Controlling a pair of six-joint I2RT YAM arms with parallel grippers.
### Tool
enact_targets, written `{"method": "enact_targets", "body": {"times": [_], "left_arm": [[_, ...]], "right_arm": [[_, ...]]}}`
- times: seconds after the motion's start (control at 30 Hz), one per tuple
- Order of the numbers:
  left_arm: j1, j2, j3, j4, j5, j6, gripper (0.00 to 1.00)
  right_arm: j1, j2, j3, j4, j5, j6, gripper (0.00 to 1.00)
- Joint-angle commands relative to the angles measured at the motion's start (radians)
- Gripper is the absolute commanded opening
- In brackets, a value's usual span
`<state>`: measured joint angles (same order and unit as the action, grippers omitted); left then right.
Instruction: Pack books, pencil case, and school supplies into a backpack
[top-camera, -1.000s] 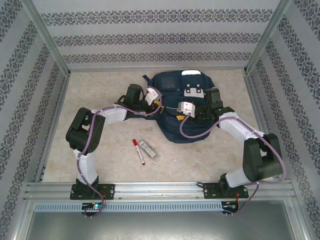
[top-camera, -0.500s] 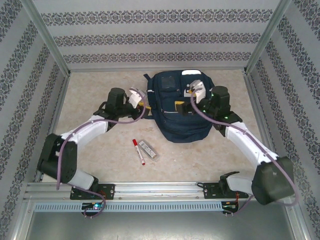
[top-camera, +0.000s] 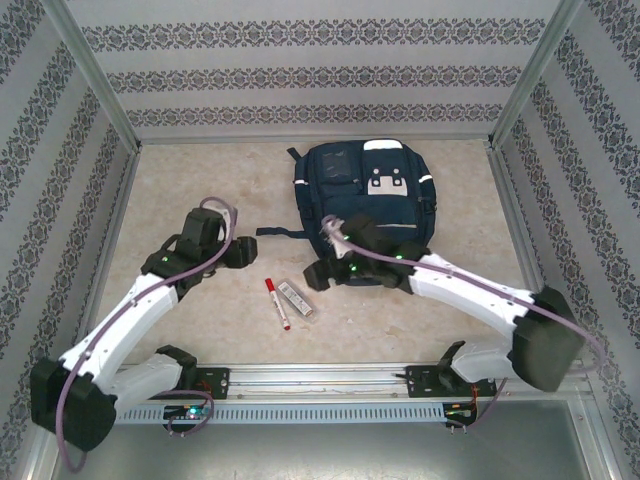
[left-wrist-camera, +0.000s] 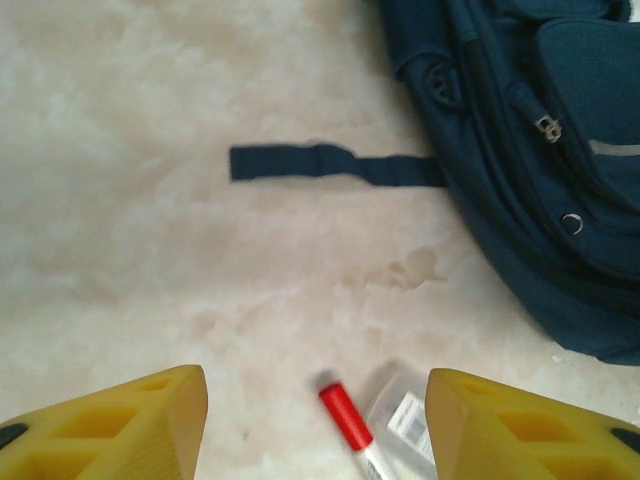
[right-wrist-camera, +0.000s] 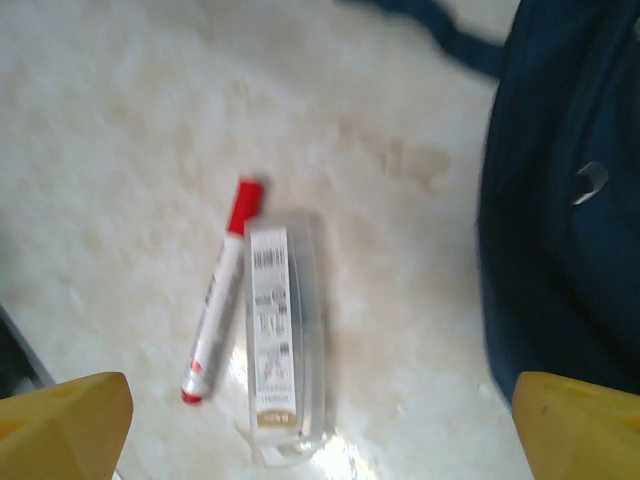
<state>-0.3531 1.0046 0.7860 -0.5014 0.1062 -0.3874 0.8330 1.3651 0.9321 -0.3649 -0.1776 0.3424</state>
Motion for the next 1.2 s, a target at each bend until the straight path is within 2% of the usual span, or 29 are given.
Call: {"method": "enact_targets", "body": {"times": [0.0,0.13,0.3,0.4,0.57,0.67,0.77,0.87,1.0,1.17], "left_arm": [[0.01,-0.033,-0.043,-0.143,-0.047,-0.135,0.6],[0.017,-0.04,-0.045,-0.199,-0.043,-0.118,0.62],[0.028,-0.05,-0.037,-0.221,-0.039,-0.085,0.63],[0.03,-0.05,-0.042,-0.213,-0.031,-0.079,0.63],[0.029,-0.049,-0.056,-0.177,-0.006,-0.076,0.62],[0.031,-0.043,-0.057,-0.154,0.013,-0.082,0.62],[0.031,-0.03,-0.047,-0.117,0.066,-0.066,0.62],[0.03,-0.018,-0.034,-0.076,0.111,-0.055,0.62],[0.03,0.005,0.002,-0.041,0.163,-0.02,0.61],[0.013,0.025,0.052,0.057,0.285,0.118,0.6]], "right_arm": [[0.093,0.12,0.095,-0.188,0.144,-0.057,0.98],[0.187,0.319,0.229,-0.304,0.203,-0.124,0.98],[0.248,0.467,0.307,-0.344,0.229,-0.164,0.98],[0.251,0.512,0.306,-0.342,0.225,-0.167,0.93],[0.252,0.565,0.308,-0.354,0.223,-0.177,0.75],[0.25,0.557,0.297,-0.34,0.233,-0.169,0.68],[0.238,0.535,0.283,-0.323,0.219,-0.166,0.57],[0.218,0.5,0.259,-0.299,0.193,-0.16,0.51],[0.193,0.418,0.218,-0.254,0.192,-0.152,0.47],[0.137,0.279,0.165,-0.216,0.204,-0.134,0.46]]}}
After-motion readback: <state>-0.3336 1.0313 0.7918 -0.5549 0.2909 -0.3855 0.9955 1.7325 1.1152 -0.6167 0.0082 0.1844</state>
